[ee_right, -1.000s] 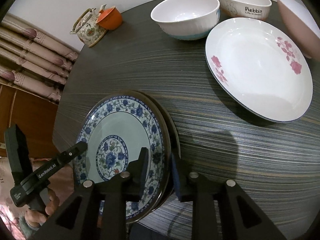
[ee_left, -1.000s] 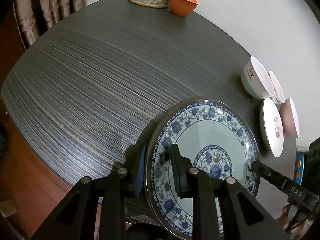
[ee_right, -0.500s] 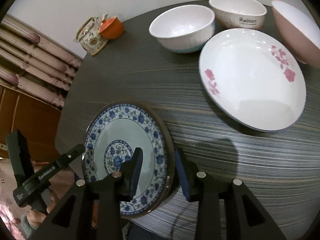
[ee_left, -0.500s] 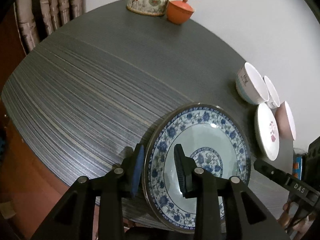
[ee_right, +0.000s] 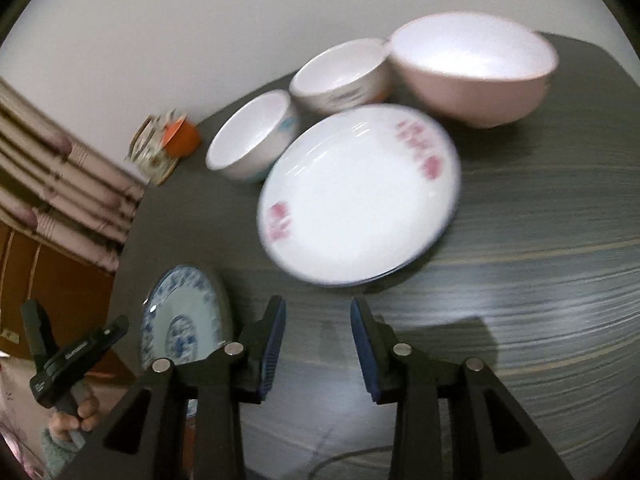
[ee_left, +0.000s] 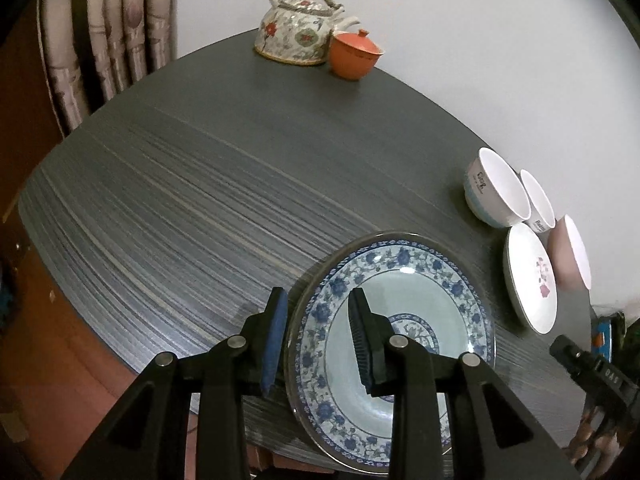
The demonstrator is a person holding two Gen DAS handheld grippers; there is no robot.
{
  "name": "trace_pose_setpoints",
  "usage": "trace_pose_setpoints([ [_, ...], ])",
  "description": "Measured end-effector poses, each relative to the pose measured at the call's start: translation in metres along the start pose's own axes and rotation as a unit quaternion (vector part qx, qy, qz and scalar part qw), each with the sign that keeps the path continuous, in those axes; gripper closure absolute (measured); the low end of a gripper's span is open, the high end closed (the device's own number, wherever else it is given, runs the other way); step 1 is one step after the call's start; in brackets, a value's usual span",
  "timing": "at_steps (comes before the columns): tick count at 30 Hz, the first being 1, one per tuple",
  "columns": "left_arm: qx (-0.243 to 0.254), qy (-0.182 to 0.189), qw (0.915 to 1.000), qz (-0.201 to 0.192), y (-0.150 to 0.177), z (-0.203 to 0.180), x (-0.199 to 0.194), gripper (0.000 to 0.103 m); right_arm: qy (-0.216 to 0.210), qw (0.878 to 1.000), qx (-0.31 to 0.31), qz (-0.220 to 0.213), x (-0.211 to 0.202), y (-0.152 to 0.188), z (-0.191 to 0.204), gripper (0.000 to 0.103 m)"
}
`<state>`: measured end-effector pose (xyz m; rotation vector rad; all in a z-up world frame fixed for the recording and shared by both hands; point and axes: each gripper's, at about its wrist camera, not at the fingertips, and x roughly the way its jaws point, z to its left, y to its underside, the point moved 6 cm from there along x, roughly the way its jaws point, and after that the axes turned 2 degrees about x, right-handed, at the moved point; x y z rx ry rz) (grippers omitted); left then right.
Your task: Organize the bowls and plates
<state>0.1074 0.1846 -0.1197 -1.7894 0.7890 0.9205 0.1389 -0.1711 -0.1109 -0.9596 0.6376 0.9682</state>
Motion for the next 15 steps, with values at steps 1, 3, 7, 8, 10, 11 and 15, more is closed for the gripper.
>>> trace_pose_setpoints([
  [1, 0.006, 0.001, 1.0, -0.003, 0.0, -0.003, -0.001, 0.075, 0.007, 1.0, 0.0, -0.011, -0.003, -0.004, -0.007, 0.068],
  [3, 0.018, 0.01, 0.9997, -0.011, -0.001, -0.011, -0.003, 0.075, 0.023, 0.999, -0.011, -0.035, -0.01, -0.012, -0.02, 0.068],
  [7, 0.059, 0.038, 0.9969, -0.037, -0.004, -0.04, -0.013, 0.075, 0.047, 0.996, -0.025, -0.066, -0.014, -0.026, -0.039, 0.068],
  [8, 0.068, 0.046, 0.9958, -0.041, -0.004, -0.048, -0.015, 0.075, 0.049, 0.996, -0.025, -0.067, -0.013, -0.029, -0.042, 0.068],
  [10, 0.086, 0.059, 0.9936, -0.045, -0.005, -0.068, -0.016, 0.075, 0.053, 0.996, -0.02, -0.067, -0.009, -0.034, -0.049, 0.069],
  [11, 0.094, 0.065, 0.9925, -0.043, -0.006, -0.078, -0.014, 0.075, 0.054, 0.996, -0.017, -0.066, -0.006, -0.037, -0.052, 0.069],
  [15, 0.109, 0.087, 0.9901, -0.015, -0.013, -0.12, 0.003, 0.075, 0.057, 0.996, -0.012, -0.062, 0.002, -0.048, -0.061, 0.07],
])
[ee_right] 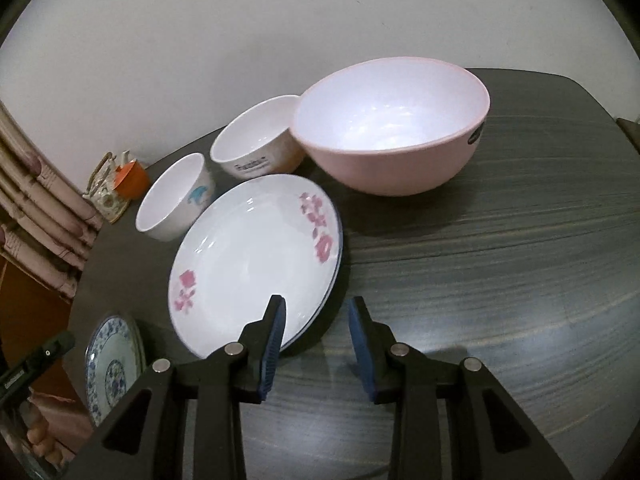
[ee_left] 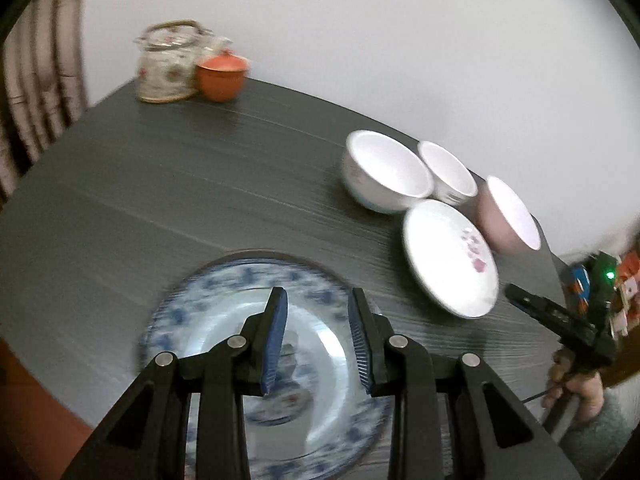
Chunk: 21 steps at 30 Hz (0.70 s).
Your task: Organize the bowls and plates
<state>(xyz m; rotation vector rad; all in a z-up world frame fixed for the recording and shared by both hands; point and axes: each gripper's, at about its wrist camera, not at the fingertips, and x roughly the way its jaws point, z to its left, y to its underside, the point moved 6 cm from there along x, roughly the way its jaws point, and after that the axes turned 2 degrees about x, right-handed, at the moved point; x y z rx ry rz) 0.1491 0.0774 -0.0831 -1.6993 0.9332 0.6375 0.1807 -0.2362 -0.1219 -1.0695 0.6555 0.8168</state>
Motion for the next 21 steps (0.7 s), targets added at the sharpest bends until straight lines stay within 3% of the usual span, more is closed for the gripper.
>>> trace_pose_setpoints([
  [9, -0.003, 0.044, 0.997, 0.064, -0.026, -0.057, 0.068, 0.075, 0.001, 1.0, -0.003, 0.021, 0.026, -0.022, -0.012, 0.07],
  [14, -0.016, 0.062, 0.9932, 0.097, -0.032, -0.074, 0.101, 0.076, -0.011, 0.999, 0.002, 0.036, 0.041, -0.03, -0.014, 0.079],
  [21, -0.021, 0.056, 0.9916, 0.115, -0.037, -0.084, 0.128, 0.076, -0.025, 0.999, 0.006, 0.045, 0.055, -0.038, -0.015, 0.081],
])
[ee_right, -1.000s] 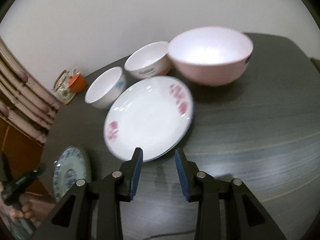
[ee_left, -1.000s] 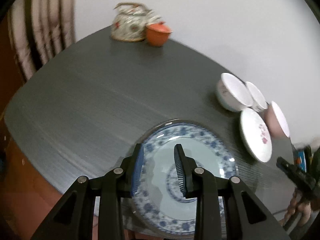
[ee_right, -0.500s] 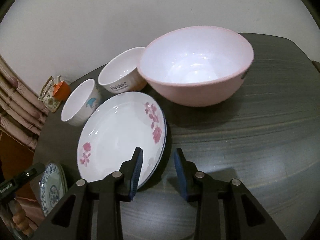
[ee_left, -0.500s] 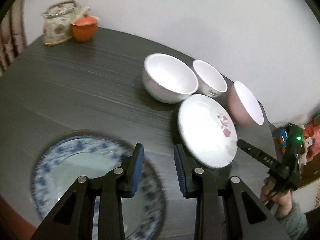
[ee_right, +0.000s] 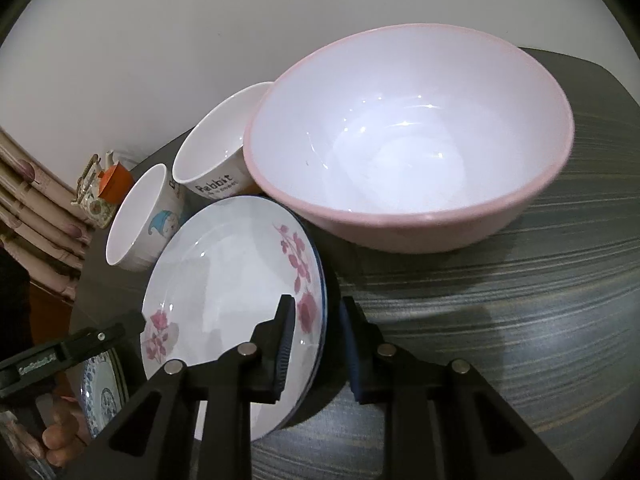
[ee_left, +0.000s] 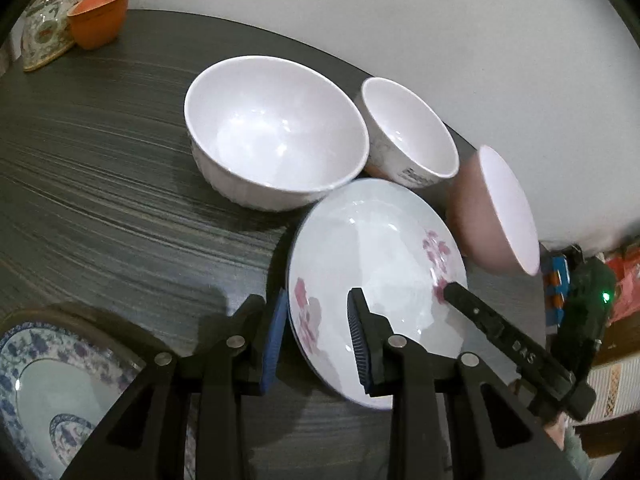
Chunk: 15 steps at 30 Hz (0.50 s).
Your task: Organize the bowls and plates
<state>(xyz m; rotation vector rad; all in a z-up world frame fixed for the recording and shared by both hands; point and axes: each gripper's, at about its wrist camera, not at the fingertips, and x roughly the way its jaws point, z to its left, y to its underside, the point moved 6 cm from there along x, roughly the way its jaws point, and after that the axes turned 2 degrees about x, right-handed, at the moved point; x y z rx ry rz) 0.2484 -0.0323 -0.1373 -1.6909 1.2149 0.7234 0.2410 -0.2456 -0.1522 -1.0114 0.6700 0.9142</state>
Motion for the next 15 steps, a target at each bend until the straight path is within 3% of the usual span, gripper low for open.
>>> trace_pose_setpoints([
  [9, -0.011, 0.005, 0.9998, 0.017, -0.006, 0.002, 0.014, 0.076, -0.017, 1.0, 0.011, 0.01, 0.012, -0.005, 0.0, 0.088],
  [15, -0.015, -0.005, 0.9995, 0.028, -0.006, 0.003, 0.018, 0.083, -0.029, 0.999, 0.027, 0.015, 0.014, -0.007, -0.003, 0.092],
])
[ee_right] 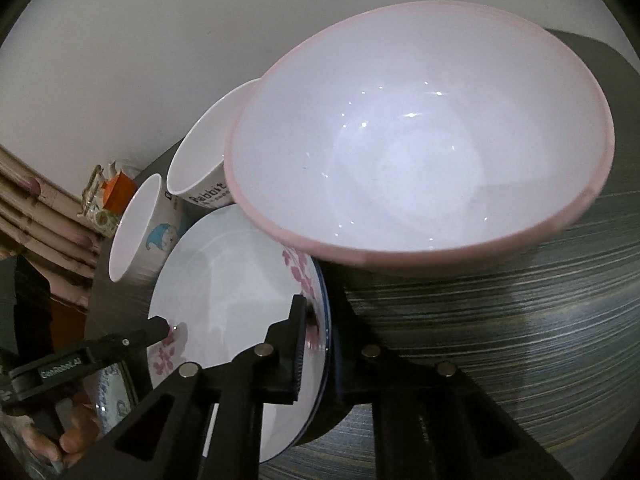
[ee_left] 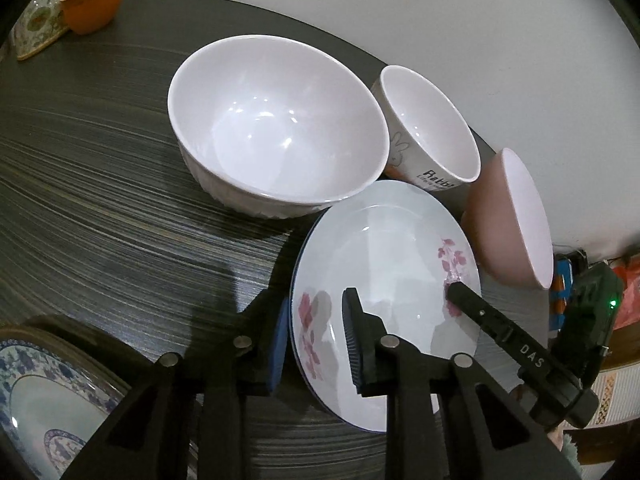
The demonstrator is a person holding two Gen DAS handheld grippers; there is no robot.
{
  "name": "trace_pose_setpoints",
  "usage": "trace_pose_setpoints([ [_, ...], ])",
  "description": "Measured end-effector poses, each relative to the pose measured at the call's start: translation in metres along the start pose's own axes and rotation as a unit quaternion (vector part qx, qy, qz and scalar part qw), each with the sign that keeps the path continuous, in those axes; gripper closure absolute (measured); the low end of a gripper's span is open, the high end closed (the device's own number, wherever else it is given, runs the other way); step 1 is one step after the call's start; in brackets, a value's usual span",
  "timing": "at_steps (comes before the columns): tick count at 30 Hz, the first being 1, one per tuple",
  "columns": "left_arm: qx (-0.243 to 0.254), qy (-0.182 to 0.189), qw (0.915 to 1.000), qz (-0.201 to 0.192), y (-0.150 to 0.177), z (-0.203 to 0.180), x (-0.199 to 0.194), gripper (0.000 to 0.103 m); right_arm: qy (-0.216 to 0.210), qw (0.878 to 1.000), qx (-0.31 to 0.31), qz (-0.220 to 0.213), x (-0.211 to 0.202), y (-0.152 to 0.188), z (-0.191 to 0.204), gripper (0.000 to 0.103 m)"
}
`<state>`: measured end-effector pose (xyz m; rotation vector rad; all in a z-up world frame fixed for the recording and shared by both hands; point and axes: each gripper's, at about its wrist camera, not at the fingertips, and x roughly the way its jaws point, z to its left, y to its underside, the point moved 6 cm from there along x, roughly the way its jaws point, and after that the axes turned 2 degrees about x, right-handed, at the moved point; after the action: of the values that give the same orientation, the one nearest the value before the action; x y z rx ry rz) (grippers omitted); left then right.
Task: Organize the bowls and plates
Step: 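Lift the white pink-flowered plate with both tools and carry it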
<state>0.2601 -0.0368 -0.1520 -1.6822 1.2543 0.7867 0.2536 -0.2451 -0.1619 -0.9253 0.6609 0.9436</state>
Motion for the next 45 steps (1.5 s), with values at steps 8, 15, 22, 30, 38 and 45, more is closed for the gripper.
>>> trace_pose_setpoints([
  [8, 0.004, -0.014, 0.9998, 0.011, 0.0, 0.003, 0.002, 0.094, 0.008, 1.0, 0.004, 0.007, 0.0, 0.005, 0.006, 0.092],
  [15, 0.023, -0.02, 0.9992, 0.026, 0.021, -0.004, -0.001, 0.094, 0.013, 1.0, 0.012, 0.017, -0.008, 0.023, 0.005, 0.092],
  [22, 0.041, -0.026, 0.9979, 0.042, 0.051, -0.008, -0.007, 0.094, 0.021, 0.999, 0.016, 0.025, -0.025, 0.051, 0.003, 0.092],
  [30, 0.056, -0.033, 0.9961, 0.06, 0.084, -0.012, -0.015, 0.094, 0.032, 0.998, 0.015, 0.042, -0.044, 0.085, 0.002, 0.092],
  [38, 0.067, -0.039, 0.9946, 0.069, 0.11, -0.018, -0.023, 0.094, 0.024, 0.997, 0.023, 0.069, -0.056, 0.124, -0.005, 0.092],
  [45, 0.072, -0.04, 0.994, 0.071, 0.119, -0.022, -0.019, 0.094, 0.027, 0.996, 0.015, 0.089, -0.065, 0.146, -0.006, 0.09],
])
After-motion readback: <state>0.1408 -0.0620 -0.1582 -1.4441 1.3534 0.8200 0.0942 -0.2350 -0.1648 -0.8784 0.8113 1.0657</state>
